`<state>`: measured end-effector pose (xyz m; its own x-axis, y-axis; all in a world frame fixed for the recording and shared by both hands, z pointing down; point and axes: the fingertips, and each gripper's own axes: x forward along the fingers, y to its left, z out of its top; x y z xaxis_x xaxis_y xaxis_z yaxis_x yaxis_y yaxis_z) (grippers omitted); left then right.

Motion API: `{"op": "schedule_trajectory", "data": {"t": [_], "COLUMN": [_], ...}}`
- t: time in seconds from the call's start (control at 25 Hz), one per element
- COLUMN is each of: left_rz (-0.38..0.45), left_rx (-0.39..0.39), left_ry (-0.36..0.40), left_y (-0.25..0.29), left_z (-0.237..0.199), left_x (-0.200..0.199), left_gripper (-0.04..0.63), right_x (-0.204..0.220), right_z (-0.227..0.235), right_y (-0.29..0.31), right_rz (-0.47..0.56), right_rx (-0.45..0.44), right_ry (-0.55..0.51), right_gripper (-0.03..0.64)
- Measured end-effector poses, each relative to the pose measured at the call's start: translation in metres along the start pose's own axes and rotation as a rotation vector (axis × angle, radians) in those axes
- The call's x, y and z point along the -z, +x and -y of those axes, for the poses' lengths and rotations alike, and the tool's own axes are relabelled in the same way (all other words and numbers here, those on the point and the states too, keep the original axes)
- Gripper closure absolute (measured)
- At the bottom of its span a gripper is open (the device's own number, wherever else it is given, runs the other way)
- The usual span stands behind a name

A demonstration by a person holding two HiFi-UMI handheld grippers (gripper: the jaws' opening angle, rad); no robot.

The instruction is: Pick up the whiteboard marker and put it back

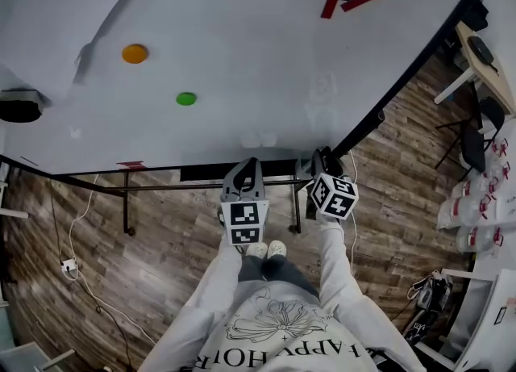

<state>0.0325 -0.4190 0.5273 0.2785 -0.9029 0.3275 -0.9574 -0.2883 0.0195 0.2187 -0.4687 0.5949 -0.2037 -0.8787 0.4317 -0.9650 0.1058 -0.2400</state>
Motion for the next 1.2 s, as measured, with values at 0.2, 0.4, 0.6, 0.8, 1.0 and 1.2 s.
{"op": "schedule_trajectory", "data": {"t": [0.2, 0.4, 0.6, 0.8, 1.0, 1.2], "left_rz": [0.0, 0.01, 0.022, 0.034, 0.053, 0.075], "left_rx": [-0.014, -0.022, -0.015, -0.014, -0.017, -0.016], "left_ry": [0.001, 0.0, 0.0, 0.0, -0.003, -0.003], "left_y": [-0.004, -0.004, -0.006, -0.009, -0.014, -0.018], "left_z": [-0.004, -0.008, -0.006, -0.007, -0.008, -0.007], "left_x": [-0.001, -0.005, -0.01, -0.015, -0.021, -0.029], "left_gripper": [0.589, 0.589, 0.589, 0.589, 0.589, 0.589], "right_x": [-0.001, -0.003, -0.009, -0.017, -0.034, -0.056], "right_z": [0.002, -0.003, -0.008, -0.013, -0.019, -0.024], "right_y": [0.003, 0.001, -0.007, -0.016, -0.034, -0.049], "right_rz": [0.001, 0.01, 0.038, 0.064, 0.113, 0.169], "right_rx": [0.01, 0.005, 0.0, -0.007, -0.015, -0.018], "right_ry": [-0.002, -0.001, 0.002, 0.001, -0.007, -0.017], "right_gripper": [0.522, 0.528, 0.548, 0.553, 0.554, 0.554]}}
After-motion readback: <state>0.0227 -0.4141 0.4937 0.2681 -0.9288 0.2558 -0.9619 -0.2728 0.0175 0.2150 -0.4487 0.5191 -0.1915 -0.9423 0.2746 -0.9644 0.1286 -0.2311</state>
